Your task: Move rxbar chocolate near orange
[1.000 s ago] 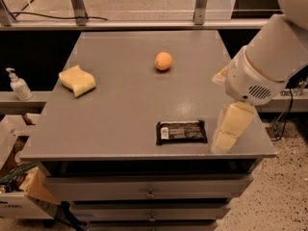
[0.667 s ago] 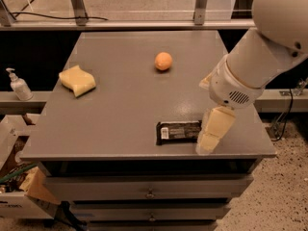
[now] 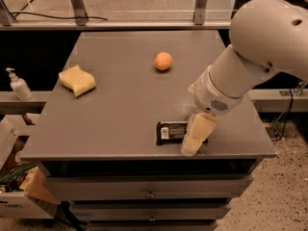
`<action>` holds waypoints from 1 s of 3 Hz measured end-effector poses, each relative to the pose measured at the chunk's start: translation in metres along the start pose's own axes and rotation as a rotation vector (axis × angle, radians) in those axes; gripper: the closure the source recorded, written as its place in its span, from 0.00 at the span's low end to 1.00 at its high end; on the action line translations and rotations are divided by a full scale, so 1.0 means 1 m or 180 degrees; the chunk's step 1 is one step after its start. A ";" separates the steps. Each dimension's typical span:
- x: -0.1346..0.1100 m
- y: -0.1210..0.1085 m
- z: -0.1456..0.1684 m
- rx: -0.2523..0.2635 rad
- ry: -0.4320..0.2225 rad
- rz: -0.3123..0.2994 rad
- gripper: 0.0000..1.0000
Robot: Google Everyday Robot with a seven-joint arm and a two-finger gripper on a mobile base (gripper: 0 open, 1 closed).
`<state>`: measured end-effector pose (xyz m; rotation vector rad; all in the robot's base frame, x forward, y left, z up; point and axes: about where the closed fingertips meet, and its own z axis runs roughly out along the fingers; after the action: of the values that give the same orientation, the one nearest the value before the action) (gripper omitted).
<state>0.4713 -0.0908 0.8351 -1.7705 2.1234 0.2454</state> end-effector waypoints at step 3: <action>0.001 0.010 0.015 0.0147 -0.0119 0.0014 0.63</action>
Offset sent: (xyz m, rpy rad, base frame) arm -0.0080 0.0064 -0.0187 0.0371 -0.0601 -0.0250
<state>0.4638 -0.0841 0.8202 -1.7222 2.0904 0.2270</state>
